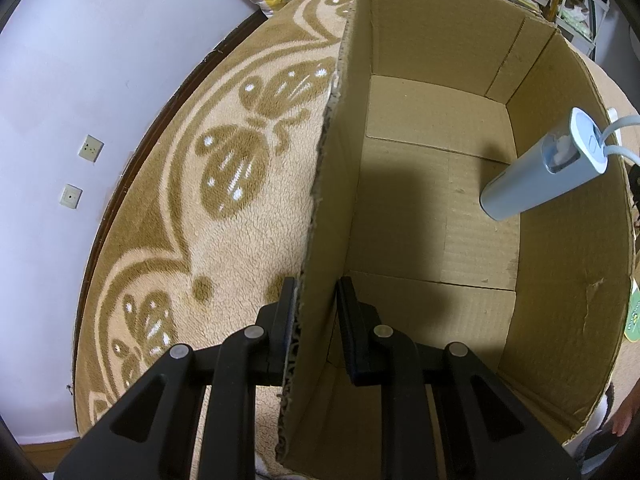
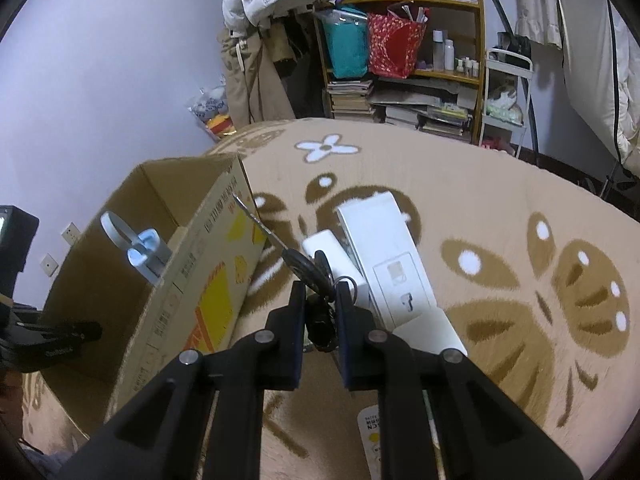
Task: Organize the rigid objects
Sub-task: 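Lift the keys with the right tool, drop them into the box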
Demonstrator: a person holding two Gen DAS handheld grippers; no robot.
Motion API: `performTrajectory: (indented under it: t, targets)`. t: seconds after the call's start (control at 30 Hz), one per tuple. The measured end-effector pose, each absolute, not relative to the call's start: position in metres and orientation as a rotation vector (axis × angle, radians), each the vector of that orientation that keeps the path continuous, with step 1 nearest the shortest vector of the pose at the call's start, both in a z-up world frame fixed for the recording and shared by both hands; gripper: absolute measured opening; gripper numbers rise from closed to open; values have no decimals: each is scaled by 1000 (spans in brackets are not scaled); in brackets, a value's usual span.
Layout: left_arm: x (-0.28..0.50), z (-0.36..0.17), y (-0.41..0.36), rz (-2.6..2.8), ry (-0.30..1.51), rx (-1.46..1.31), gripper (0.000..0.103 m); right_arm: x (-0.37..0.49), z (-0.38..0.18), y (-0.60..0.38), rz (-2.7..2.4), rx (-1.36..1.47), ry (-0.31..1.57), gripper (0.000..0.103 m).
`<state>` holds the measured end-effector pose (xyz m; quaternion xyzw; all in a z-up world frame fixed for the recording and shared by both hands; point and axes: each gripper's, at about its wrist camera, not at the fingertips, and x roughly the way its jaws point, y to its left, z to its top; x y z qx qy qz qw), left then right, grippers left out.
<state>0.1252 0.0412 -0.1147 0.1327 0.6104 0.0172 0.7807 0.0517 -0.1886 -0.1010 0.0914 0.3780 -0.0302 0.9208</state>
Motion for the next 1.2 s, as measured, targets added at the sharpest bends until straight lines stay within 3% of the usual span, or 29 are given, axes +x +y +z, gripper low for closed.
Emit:
performTrajectory:
  t: [0.83,1.2]
  targets:
    - [125,-115,43,34,1318,290,19,91,-20,-130,86,116,631,15]
    - [125,-114,43,32,1320,280,19,119,-20,-106,157,128,676,15]
